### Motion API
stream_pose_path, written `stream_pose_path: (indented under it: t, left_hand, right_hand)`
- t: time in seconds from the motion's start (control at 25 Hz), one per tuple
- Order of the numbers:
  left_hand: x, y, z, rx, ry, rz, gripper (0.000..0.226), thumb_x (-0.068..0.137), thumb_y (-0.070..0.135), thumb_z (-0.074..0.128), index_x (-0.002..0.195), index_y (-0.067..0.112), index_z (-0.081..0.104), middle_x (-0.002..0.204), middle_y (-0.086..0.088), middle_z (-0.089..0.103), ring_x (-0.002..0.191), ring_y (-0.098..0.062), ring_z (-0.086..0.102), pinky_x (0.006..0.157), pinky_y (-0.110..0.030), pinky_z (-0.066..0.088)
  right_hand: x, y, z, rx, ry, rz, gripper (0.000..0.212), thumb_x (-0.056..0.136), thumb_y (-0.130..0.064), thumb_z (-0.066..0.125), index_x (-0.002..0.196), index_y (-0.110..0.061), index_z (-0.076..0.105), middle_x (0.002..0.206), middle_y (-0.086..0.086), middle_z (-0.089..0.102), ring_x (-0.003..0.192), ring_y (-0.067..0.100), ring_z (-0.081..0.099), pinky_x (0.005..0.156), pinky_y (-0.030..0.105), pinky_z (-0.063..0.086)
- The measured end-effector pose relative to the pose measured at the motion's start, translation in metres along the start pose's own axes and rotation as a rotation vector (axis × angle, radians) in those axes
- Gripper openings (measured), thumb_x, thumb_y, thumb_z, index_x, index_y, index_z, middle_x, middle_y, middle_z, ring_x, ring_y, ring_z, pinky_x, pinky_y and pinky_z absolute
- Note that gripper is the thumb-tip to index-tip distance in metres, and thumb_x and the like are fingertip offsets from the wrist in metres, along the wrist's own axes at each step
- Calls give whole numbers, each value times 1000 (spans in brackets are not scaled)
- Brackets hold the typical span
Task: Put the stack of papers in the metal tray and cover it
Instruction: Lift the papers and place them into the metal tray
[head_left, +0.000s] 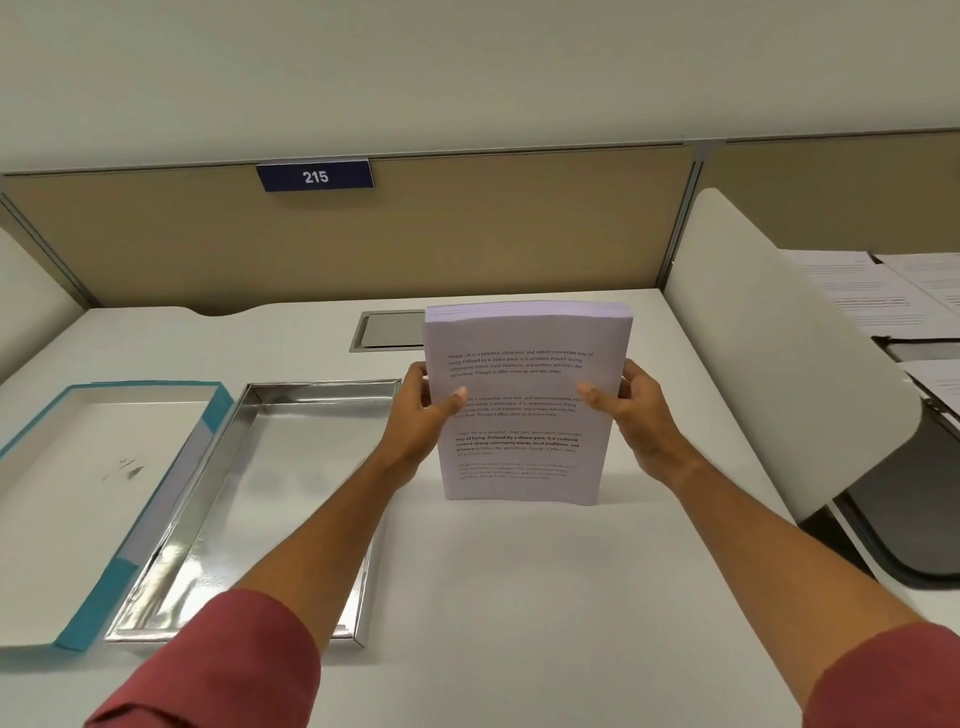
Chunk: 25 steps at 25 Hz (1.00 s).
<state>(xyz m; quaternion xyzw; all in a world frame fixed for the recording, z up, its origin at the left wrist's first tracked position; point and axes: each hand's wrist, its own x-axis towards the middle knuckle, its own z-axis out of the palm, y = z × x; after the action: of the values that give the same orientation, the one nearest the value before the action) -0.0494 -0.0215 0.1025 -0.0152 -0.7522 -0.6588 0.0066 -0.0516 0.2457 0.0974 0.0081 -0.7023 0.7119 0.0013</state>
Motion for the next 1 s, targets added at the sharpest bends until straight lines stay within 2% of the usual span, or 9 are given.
stream_pose_path:
  t: [0.12, 0.24, 0.36, 0.52, 0.68, 0.84, 1.0]
  left_hand:
    - [0, 0, 15, -72, 8, -7, 49, 80, 35, 61, 123, 23, 39, 114, 2, 62, 97, -17, 66, 65, -25, 57]
    - [-3, -3, 25, -93, 36, 2, 40, 87, 32, 55, 121, 26, 35, 112, 8, 59, 96, -15, 65, 57, -20, 56]
    - [-3, -9, 15, -31, 49, 28, 25, 94, 19, 54, 114, 30, 45, 110, 9, 62, 96, -13, 65, 62, -21, 56]
    - [1, -14, -10, 147, 78, 64, 17, 88, 16, 67, 97, 28, 59, 101, 7, 69, 91, -12, 67, 73, -23, 56]
    - [9, -9, -18, 225, 68, 38, 20, 83, 16, 73, 101, 16, 64, 101, 0, 71, 91, -18, 67, 79, -31, 56]
    - [9, -9, -23, 217, 50, 38, 22, 81, 17, 76, 100, 13, 66, 100, -2, 72, 91, -20, 69, 82, -34, 57]
    - [12, -9, -25, 184, 16, 10, 26, 78, 18, 79, 100, 11, 69, 98, -3, 74, 92, -23, 69, 84, -38, 57]
  right_hand:
    - [2, 2, 16, 16, 78, -26, 52, 78, -29, 74, 124, -16, 50, 112, 9, 66, 95, 25, 68, 74, 38, 60]
    - [3, 9, 23, -22, 128, -51, 44, 86, -23, 70, 123, -21, 47, 113, 7, 63, 97, 23, 66, 77, 40, 59]
    - [4, 11, 11, -72, 65, -44, 36, 88, -15, 65, 121, -17, 52, 114, 9, 66, 99, 25, 67, 79, 40, 59]
    - [-1, 14, -17, -145, 38, -26, 22, 86, -4, 67, 105, -14, 65, 104, 3, 73, 95, 19, 70, 84, 35, 59]
    - [1, 9, -26, -249, 24, -54, 21, 80, -4, 75, 99, -11, 68, 95, 3, 74, 87, 19, 71, 79, 27, 59]
    - [4, 5, -31, -248, -10, -46, 22, 78, -5, 77, 95, -16, 70, 94, 2, 75, 85, 17, 71, 76, 25, 59]
    - [2, 7, -40, -177, -48, 0, 26, 78, -2, 76, 103, -7, 70, 100, 8, 75, 91, 21, 72, 79, 26, 59]
